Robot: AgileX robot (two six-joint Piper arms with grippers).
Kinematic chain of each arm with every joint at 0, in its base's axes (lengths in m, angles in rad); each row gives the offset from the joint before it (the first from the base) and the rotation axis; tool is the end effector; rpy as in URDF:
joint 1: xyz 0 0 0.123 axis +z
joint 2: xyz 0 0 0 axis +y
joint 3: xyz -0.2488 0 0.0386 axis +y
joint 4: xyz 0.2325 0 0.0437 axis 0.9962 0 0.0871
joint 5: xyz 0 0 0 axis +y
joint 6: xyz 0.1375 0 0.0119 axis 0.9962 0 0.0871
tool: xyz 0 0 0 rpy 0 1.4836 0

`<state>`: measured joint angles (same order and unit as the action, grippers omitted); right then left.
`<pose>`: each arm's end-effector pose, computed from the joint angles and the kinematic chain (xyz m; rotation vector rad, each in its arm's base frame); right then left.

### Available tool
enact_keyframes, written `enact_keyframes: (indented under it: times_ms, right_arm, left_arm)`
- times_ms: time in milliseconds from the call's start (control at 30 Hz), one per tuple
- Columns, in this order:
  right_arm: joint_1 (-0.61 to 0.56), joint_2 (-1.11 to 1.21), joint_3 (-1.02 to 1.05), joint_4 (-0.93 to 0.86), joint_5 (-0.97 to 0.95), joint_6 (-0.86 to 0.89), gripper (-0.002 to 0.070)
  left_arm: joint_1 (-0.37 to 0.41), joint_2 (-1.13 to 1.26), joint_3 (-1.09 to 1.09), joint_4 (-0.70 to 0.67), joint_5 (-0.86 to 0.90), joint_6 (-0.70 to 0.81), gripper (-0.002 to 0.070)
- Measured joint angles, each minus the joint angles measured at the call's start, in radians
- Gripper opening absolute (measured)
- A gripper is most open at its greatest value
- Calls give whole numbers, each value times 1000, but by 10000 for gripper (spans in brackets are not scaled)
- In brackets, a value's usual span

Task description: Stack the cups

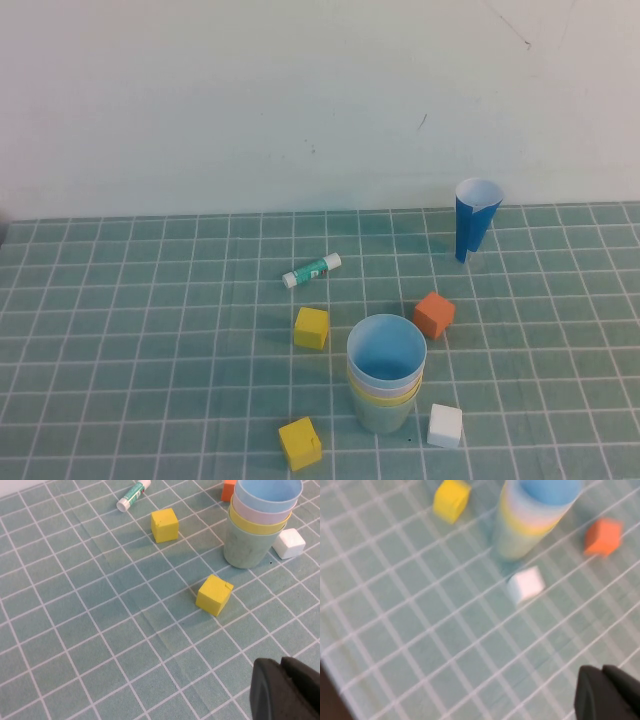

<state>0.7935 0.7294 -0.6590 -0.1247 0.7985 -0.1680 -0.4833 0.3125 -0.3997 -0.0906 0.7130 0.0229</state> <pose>0.1302 0.1147 0.2483 -1.1385 2.0562 0.1605 0.1036 -0.0636 0.2295 0.4971 2.0704 -0.3774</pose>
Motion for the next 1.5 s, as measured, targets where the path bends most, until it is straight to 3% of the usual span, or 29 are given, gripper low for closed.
enact_keyframes:
  times_ms: [167,400,567,900,1033,1367,1500]
  right_arm:
    - [0,-75,26,-24,-124,-14,-1]
    - [-43,-199,227,-17,-395,-122,-1]
    - [-232,-382,386,67,-490,-141,-1]
    - [-757,-705,537,99,-534,-189,-1]
    - [-880,-740,605,99,-542,-163,-1]
    - [-911,-742,686,79,-491,-142,-1]
    - [-860,-743,686,51,-467,-87,-2]
  left_arm:
    - [0,0,0,-2,0,0,-2]
    - [0,0,0,-2,0,-2,-2]
    - [0,0,0,-2,0,-2,-2]
    - [0,0,0,-2,0,-2,-2]
    - [0,0,0,-2,0,-2,-2]
    - [0,0,0,-2,4,0,-2]
    - [0,0,0,-2,4,0,-2]
